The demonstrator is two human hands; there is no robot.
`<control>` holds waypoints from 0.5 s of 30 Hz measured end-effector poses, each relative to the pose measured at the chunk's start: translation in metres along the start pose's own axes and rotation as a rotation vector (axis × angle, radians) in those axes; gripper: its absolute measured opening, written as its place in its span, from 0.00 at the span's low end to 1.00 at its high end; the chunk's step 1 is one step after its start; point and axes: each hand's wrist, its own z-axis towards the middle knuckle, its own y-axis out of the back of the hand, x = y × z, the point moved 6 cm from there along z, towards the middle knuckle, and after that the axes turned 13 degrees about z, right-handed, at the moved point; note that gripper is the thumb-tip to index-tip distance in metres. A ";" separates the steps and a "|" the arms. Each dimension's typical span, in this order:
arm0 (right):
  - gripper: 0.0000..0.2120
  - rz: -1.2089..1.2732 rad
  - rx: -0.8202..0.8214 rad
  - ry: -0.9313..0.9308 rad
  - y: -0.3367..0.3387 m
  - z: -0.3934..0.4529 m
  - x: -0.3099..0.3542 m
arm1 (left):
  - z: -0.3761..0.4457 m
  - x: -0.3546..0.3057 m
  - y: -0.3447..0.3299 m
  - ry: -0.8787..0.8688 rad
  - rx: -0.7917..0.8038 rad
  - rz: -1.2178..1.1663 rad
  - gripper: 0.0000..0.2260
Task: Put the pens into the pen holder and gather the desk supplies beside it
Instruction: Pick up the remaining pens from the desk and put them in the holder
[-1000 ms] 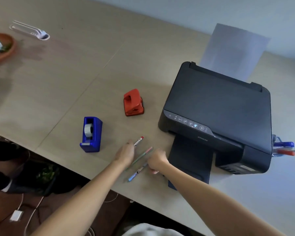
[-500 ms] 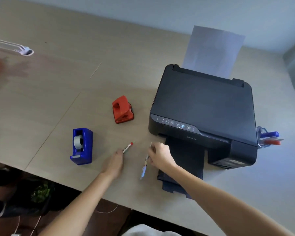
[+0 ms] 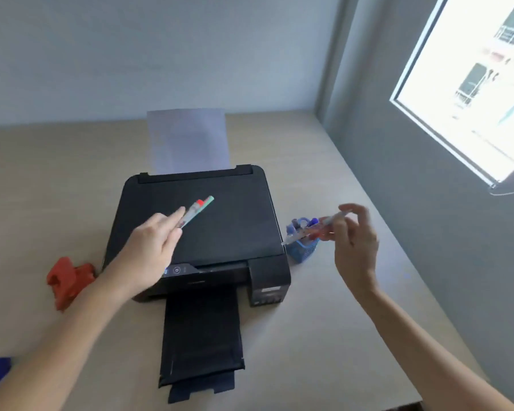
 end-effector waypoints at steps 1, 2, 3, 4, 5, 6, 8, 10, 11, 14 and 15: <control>0.06 -0.026 -0.045 -0.014 0.016 0.010 -0.010 | 0.017 -0.025 -0.011 -0.051 0.033 -0.026 0.17; 0.05 -0.061 -0.072 -0.028 0.029 0.019 -0.022 | 0.033 -0.052 -0.022 -0.099 0.080 -0.036 0.15; 0.04 -0.097 -0.085 -0.039 0.038 0.026 -0.032 | 0.048 -0.075 -0.038 -0.146 0.132 -0.030 0.12; 0.04 -0.130 -0.087 -0.047 0.044 0.031 -0.043 | 0.062 -0.098 -0.054 -0.186 0.184 -0.013 0.10; 0.04 -0.149 -0.084 -0.055 0.048 0.036 -0.053 | 0.076 -0.118 -0.071 -0.216 0.232 0.010 0.09; 0.04 -0.156 -0.075 -0.066 0.050 0.040 -0.064 | 0.090 -0.136 -0.089 -0.238 0.276 0.036 0.09; 0.06 -0.175 -0.046 -0.089 0.046 0.045 -0.084 | 0.111 -0.159 -0.122 -0.248 0.342 0.084 0.08; 0.07 -0.224 -0.006 -0.085 0.042 0.054 -0.101 | 0.131 -0.178 -0.150 -0.256 0.390 0.154 0.07; 0.07 -0.263 0.027 -0.071 0.038 0.056 -0.107 | 0.138 -0.184 -0.162 -0.264 0.413 0.191 0.06; 0.06 -0.355 0.130 -0.032 0.026 0.067 -0.124 | 0.150 -0.198 -0.189 -0.275 0.462 0.278 0.04; 0.06 -0.369 0.158 -0.034 0.023 0.068 -0.129 | 0.152 -0.201 -0.196 -0.283 0.468 0.309 0.04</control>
